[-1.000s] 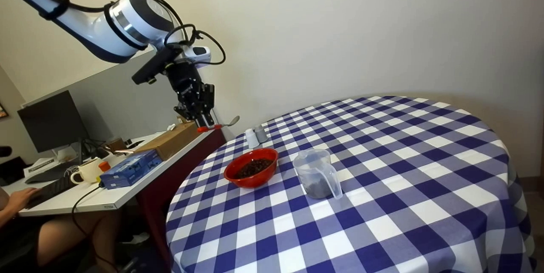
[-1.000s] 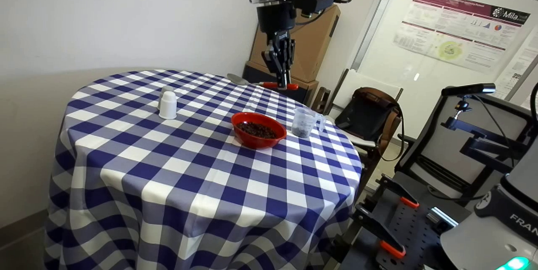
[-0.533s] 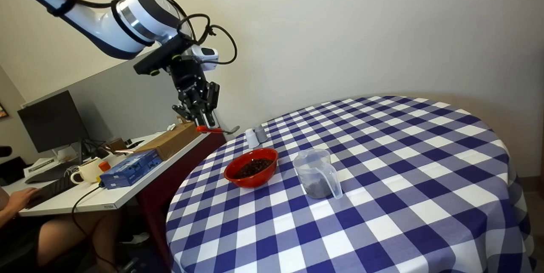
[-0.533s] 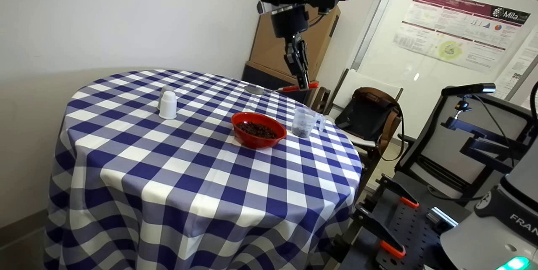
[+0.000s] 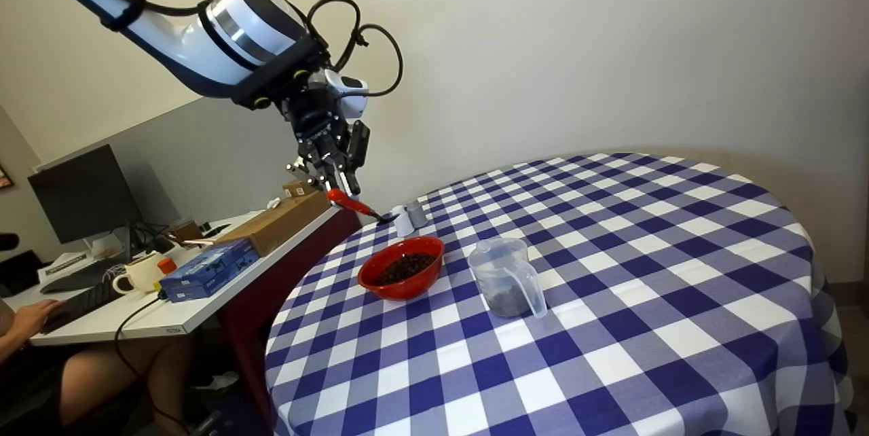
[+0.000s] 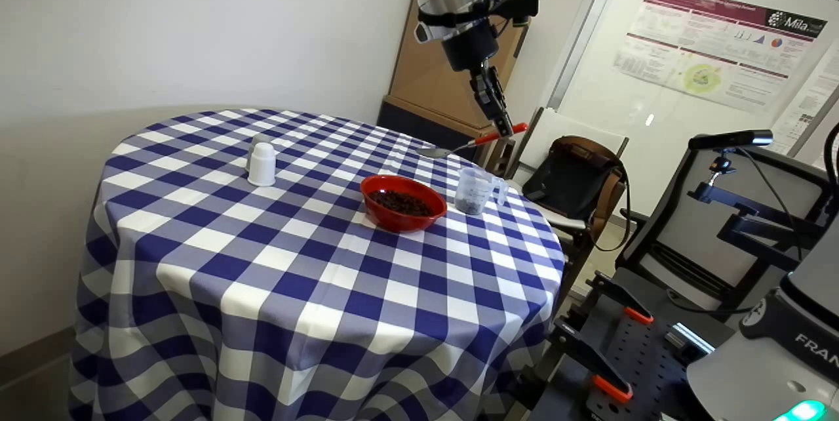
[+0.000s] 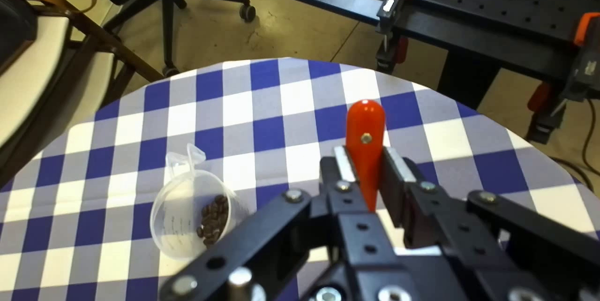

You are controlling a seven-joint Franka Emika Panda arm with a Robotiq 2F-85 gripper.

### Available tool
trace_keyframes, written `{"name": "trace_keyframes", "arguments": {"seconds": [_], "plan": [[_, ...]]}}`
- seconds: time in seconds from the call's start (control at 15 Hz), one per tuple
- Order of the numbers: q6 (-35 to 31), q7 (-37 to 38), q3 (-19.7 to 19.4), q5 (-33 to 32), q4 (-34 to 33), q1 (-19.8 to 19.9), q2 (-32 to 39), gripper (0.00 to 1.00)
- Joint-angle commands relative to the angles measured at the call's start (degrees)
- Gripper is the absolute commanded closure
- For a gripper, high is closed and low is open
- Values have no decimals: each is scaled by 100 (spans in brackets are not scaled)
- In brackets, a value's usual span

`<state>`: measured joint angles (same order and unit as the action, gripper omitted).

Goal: Use the spoon to place some of the contents from the red bowl into the clear jug

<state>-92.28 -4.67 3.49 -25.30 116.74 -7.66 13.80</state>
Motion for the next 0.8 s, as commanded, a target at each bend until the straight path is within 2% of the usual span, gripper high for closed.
{"name": "trace_keyframes", "arguments": {"seconds": [0.0, 0.73], "plan": [[438, -176, 54, -361, -240, -4, 295, 95], [541, -60, 212, -924, -468, -223, 1078, 95]]}}
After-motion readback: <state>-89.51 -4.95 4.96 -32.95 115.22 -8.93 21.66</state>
